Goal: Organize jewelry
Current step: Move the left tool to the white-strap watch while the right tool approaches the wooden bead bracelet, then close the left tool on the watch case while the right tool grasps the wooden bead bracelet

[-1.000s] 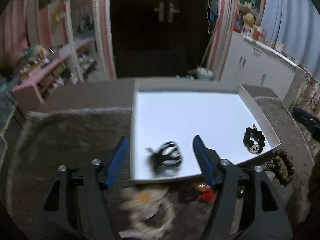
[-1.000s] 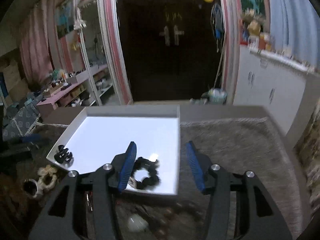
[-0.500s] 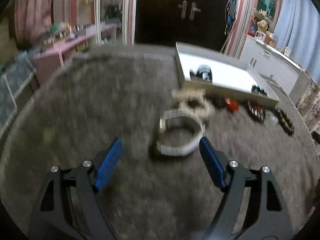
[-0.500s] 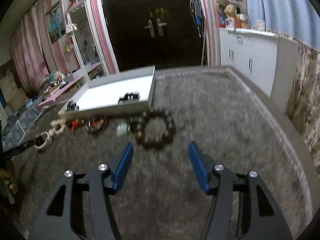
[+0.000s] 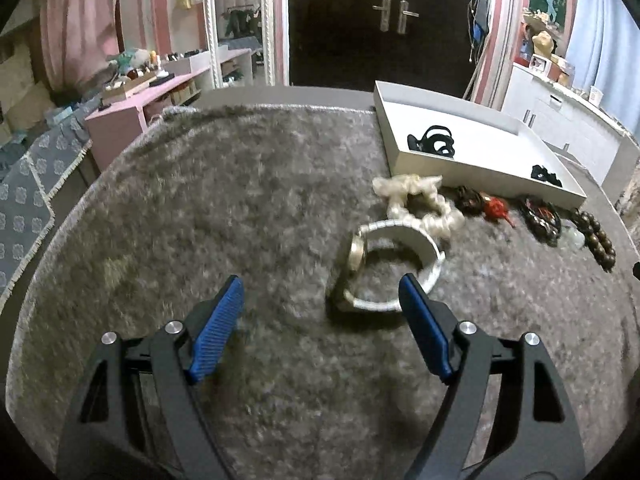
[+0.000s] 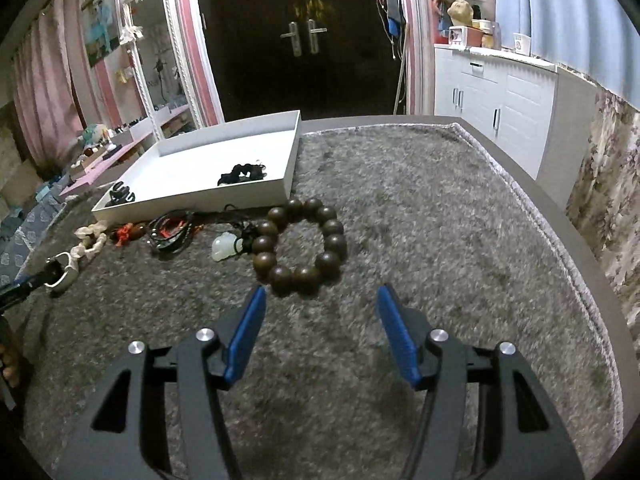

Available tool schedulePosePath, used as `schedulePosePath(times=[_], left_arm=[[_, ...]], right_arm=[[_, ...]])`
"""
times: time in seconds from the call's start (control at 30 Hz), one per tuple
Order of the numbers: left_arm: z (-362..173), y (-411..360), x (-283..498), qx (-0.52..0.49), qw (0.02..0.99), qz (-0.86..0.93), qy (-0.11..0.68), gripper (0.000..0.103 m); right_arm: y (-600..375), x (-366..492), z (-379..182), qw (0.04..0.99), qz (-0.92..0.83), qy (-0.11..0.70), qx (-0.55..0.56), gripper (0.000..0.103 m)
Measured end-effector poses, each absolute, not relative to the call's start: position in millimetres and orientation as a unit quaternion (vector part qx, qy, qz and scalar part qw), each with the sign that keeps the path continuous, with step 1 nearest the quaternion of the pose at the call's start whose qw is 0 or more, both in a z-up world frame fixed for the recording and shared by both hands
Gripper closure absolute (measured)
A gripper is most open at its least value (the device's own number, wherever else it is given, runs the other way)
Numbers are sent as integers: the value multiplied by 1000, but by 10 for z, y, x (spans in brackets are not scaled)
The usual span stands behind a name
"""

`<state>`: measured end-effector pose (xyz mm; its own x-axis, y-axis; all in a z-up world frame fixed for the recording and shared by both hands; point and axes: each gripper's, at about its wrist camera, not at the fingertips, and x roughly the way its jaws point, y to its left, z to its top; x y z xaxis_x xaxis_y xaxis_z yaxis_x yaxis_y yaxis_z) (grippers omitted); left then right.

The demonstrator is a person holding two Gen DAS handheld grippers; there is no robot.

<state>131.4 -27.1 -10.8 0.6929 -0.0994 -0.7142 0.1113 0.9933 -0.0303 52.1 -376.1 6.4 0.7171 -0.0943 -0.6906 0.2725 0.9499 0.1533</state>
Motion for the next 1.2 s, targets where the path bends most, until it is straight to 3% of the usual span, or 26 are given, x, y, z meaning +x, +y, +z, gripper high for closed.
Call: schedulePosePath(times=[0.2,0.4,0.77,1.03,1.13,1.2], left_arm=[[-120,-385,1503,28,919,-55,388,26],[-245,-397,1683,28,909,-58,411,36],[-351,-429,1827,32,898,-62,434,41],[-330,-425,1840,30,901,-69,428,66],[-319,-449,1825,35,902,-71,425,77],[-306,-454,1795,35,903,-68,424,84]], right_arm=[[-3825,787,82,915,-115,371,109,46],[-3911,1035,-37,905,-122,390,119,64],[-3855,1253,-220,892,-134,424,82,66],[-3911,1354,-292,885,-124,439,97,67],[-3914,1368,-288,885,-120,438,99,80],[-3908,1363,-285,886,-118,437,99,82]])
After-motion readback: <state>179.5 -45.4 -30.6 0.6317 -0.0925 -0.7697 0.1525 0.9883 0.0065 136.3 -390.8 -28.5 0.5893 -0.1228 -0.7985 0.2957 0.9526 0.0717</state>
